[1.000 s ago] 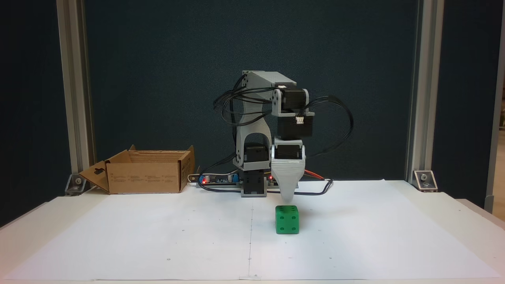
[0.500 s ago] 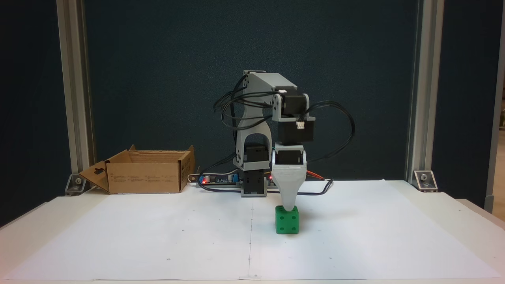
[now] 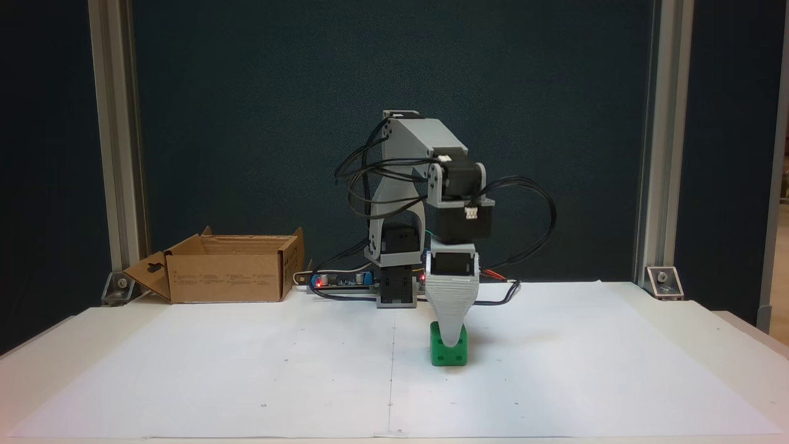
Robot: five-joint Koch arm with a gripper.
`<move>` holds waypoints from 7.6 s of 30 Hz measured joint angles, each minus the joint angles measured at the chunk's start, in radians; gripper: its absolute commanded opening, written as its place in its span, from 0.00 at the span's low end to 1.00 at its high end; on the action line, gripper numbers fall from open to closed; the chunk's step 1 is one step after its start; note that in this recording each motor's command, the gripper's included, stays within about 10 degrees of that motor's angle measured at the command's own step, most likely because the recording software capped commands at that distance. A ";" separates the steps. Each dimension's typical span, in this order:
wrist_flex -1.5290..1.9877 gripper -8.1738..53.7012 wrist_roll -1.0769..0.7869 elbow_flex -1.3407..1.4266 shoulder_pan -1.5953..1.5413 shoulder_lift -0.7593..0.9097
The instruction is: Grasp a green dice and put it in the bin.
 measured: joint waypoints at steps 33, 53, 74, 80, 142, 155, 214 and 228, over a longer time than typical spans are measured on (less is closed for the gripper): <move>-0.018 0.74 -0.043 0.028 0.028 -0.064; -0.077 0.32 -0.051 0.044 0.063 -0.048; 0.479 0.32 -0.067 -0.339 0.304 0.377; 0.419 0.32 -0.213 -0.339 0.595 0.377; 0.041 0.84 -0.735 -0.391 1.894 0.160; 0.037 0.85 -0.377 -0.341 1.127 0.428; -2.220 0.84 -0.275 1.045 0.408 0.669; -2.243 0.83 -0.275 1.150 0.400 0.765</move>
